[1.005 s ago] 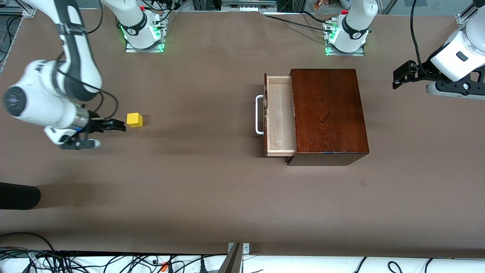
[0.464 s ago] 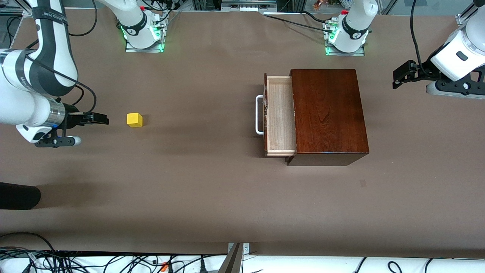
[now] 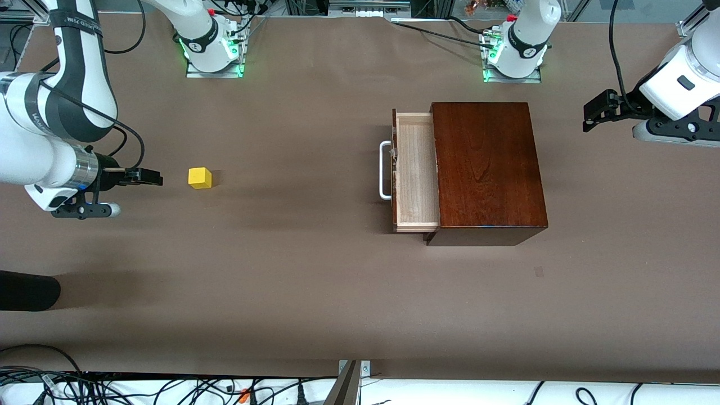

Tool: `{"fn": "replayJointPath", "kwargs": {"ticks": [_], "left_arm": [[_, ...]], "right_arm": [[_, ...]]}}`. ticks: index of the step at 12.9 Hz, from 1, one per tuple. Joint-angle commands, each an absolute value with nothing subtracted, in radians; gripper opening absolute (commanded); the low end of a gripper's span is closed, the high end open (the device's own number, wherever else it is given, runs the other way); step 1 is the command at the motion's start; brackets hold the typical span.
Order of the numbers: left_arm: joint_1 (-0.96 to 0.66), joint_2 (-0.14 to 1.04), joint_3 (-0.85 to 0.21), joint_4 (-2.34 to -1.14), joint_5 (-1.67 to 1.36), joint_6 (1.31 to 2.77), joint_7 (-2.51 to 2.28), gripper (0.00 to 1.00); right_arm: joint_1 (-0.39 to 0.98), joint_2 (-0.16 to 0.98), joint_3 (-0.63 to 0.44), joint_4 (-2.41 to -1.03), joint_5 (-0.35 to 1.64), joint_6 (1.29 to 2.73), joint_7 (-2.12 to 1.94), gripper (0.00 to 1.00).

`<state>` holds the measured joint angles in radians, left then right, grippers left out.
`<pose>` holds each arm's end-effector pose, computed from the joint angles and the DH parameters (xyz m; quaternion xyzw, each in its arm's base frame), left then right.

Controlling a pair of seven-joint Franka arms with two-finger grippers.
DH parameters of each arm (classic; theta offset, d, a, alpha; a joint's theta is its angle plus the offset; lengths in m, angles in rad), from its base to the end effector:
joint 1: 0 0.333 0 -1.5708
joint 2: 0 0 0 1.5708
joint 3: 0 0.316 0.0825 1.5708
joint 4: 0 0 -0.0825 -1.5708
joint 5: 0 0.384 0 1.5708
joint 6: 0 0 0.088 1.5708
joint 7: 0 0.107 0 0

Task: Open drawer, take yellow block, close drawer
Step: 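Withdraw the right gripper while the left gripper moves to the drawer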

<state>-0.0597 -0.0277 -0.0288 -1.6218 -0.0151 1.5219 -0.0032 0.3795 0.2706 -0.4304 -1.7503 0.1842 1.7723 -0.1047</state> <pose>0.5373 -0.0496 0.6116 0.9984 -0.0427 -0.0364 0.0055 0.6040 0.0024 0.4106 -0.9934 0.0010 0.1075 0.0398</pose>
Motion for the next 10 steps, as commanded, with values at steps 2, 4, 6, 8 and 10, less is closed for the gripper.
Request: {"fn": "replayJointPath", "kwargs": {"ticks": [2,4,6,8,10], "left_arm": [[-0.061,-0.021,-0.028,-1.597,-0.02,1.497,0.014,1.0],[-0.061,-0.021,-0.028,-1.595,-0.02,1.497,0.014,1.0],[-0.061,-0.023,-0.029,-1.595,-0.021,1.497,0.008,1.0],[-0.061,-0.021,-0.029,-1.597,-0.021,1.497,0.006,1.0],[-0.061,-0.021,-0.038,-1.597,-0.035,1.496,0.023,1.0]], "right_arm": [[0.377,0.258,-0.433,-1.703,0.17,1.75,-0.095,1.0],[0.374,0.255,-0.436,-1.69,0.152,1.749,-0.098,1.0],[0.371,0.238,-0.428,-1.69,0.112,1.749,-0.086,1.0],[0.269,0.222,-0.321,-1.697,0.077,1.75,-0.083,1.0],[0.102,0.216,-0.162,-1.704,0.054,1.75,-0.08,1.0]]}}
